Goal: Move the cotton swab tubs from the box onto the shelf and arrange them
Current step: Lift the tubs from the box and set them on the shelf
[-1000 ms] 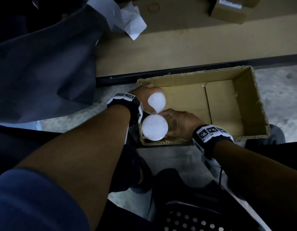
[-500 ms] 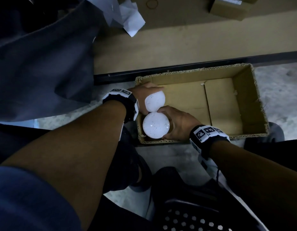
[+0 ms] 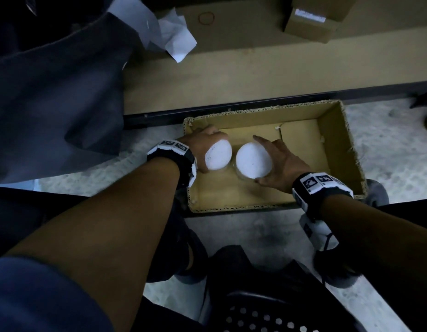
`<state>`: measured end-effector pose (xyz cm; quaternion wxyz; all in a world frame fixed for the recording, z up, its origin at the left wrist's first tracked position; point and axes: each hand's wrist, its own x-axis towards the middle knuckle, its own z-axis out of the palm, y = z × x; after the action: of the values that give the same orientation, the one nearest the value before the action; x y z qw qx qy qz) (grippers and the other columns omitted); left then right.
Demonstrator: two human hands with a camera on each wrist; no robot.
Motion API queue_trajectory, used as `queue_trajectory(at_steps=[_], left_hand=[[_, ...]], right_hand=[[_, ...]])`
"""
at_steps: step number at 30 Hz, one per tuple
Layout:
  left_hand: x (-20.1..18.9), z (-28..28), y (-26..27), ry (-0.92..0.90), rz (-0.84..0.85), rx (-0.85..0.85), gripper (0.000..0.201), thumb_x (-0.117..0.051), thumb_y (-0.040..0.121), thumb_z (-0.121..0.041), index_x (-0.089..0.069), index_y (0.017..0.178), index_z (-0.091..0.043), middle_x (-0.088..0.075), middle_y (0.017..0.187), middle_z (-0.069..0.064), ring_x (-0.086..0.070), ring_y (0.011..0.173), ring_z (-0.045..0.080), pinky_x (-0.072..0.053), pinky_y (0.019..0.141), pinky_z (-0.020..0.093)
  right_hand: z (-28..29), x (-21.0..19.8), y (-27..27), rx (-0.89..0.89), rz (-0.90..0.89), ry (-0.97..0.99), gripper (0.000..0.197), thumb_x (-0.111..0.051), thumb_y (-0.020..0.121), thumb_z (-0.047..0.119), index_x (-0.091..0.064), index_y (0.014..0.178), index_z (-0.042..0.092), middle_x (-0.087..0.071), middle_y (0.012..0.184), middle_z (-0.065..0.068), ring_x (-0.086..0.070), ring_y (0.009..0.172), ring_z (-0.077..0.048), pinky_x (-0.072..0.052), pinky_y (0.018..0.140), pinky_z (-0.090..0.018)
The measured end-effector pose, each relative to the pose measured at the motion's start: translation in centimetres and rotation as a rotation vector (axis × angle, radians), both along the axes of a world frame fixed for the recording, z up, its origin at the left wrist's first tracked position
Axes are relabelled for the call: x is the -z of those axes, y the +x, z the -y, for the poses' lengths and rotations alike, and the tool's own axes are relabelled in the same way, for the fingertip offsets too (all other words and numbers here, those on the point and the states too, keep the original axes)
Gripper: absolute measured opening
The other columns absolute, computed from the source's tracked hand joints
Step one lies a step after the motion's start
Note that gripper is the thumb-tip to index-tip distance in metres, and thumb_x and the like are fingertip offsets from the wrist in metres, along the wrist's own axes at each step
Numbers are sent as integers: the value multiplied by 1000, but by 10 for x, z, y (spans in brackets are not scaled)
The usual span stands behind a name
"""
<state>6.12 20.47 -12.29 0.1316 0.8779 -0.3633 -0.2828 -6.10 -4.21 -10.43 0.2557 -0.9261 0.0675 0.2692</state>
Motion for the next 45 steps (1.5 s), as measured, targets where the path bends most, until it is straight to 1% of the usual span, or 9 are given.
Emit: queue_trajectory(at_steps=[5, 14, 18, 21, 25, 30, 35, 40, 45], left_hand=[[-2, 9, -5, 58, -7, 40, 95, -86, 52, -32, -32, 129, -46, -34, 129, -11, -50, 116, 23, -54, 86, 42], [-69, 20, -3, 161, -40, 12, 88, -76, 65, -49, -37, 142, -34, -31, 146, 0, -39, 131, 23, -38, 107, 39], [-111, 24, -6, 168, 55, 33, 76, -79, 43, -53, -52, 111, -35, -46, 117, -3, -56, 105, 20, -48, 90, 31], [-148, 29, -6, 192, 90, 36, 88, -67, 34, -65, -49, 116, -37, -44, 118, -5, -57, 105, 21, -51, 91, 37], [-197, 25, -7, 177, 121, 47, 95, -82, 40, -46, -45, 127, -37, -41, 122, -9, -55, 110, 21, -52, 91, 40], [-250, 22, -10, 136, 214, 85, 96, -87, 50, -34, -45, 137, -31, -46, 126, -4, -50, 115, 19, -50, 94, 41], [-299, 17, -17, 82, 249, 106, 92, -87, 60, -32, -43, 141, -28, -47, 127, -2, -48, 117, 16, -46, 99, 35], [-348, 11, -21, 66, 301, 119, 94, -85, 62, -40, -41, 144, -28, -43, 132, -3, -44, 122, 15, -43, 103, 37], [-393, -1, -30, 29, 386, 85, 93, -81, 65, -46, -37, 146, -32, -40, 136, -12, -43, 123, 8, -42, 101, 25]], right_hand=[[-5, 1, 3, -19, 29, -13, 107, -84, 67, 38, -16, 149, 49, -22, 149, 3, -51, 123, -34, -49, 98, -45], [-2, -48, 16, -43, 108, -18, 107, -86, 60, 44, -26, 148, 35, -37, 141, -3, -49, 123, -30, -46, 102, -44], [7, -88, 25, -73, 174, -33, 104, -87, 58, 47, -32, 146, 31, -42, 141, -3, -45, 128, -27, -41, 106, -39], [10, -121, 28, -102, 213, -51, 99, -87, 63, 44, -35, 146, 26, -45, 139, -3, -40, 131, -26, -38, 107, -36], [15, -160, 25, -60, 280, -45, 94, -86, 62, 44, -39, 142, 33, -49, 127, -2, -50, 117, -25, -44, 96, -35], [18, -205, 19, -68, 346, -54, 92, -81, 55, 59, -42, 136, 42, -50, 126, 1, -50, 116, -22, -46, 98, -38], [19, -250, 10, -97, 434, -60, 86, -73, 51, 70, -45, 130, 49, -52, 133, 7, -51, 117, -18, -48, 96, -36], [19, -299, -1, -136, 530, -34, 71, -79, 64, 56, -51, 128, 46, -52, 134, 11, -53, 89, -7, -45, 78, -23], [18, -342, -5, -188, 656, -59, 61, -77, 68, 58, -56, 124, 47, -62, 124, 15, -53, 81, -1, -40, 72, -16]])
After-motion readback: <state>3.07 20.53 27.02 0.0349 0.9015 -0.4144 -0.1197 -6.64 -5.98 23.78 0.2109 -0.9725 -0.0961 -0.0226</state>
